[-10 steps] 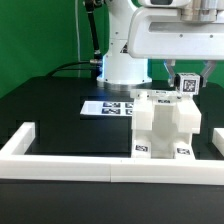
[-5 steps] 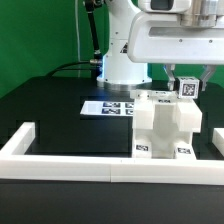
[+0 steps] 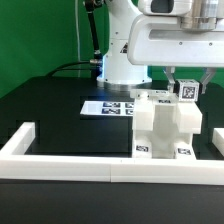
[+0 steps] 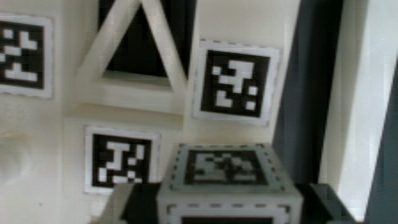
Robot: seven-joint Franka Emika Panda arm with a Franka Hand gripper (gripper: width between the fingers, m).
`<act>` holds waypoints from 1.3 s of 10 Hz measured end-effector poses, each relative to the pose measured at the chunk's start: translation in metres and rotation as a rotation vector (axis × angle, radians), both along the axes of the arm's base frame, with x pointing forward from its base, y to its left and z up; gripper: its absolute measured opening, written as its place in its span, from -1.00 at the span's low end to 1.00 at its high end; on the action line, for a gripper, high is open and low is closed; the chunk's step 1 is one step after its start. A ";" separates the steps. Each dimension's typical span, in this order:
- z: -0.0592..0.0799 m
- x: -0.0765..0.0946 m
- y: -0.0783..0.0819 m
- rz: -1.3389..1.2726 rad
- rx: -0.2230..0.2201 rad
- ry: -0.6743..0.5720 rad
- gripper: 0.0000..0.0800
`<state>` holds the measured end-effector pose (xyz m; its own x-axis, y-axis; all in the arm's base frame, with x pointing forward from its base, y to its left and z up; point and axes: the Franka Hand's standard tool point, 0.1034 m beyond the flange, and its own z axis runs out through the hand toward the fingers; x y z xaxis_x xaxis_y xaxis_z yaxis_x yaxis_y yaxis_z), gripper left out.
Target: Assemble chair
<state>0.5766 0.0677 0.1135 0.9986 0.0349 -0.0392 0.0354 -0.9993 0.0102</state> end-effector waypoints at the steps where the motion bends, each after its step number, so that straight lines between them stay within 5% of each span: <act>1: 0.000 0.000 0.000 0.002 0.000 -0.001 -0.29; 13: 0.000 0.000 0.000 -0.102 -0.004 -0.002 -0.29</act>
Offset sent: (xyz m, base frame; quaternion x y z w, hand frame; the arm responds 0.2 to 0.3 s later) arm 0.0000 0.0000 0.0000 0.0000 0.0000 0.0000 1.0000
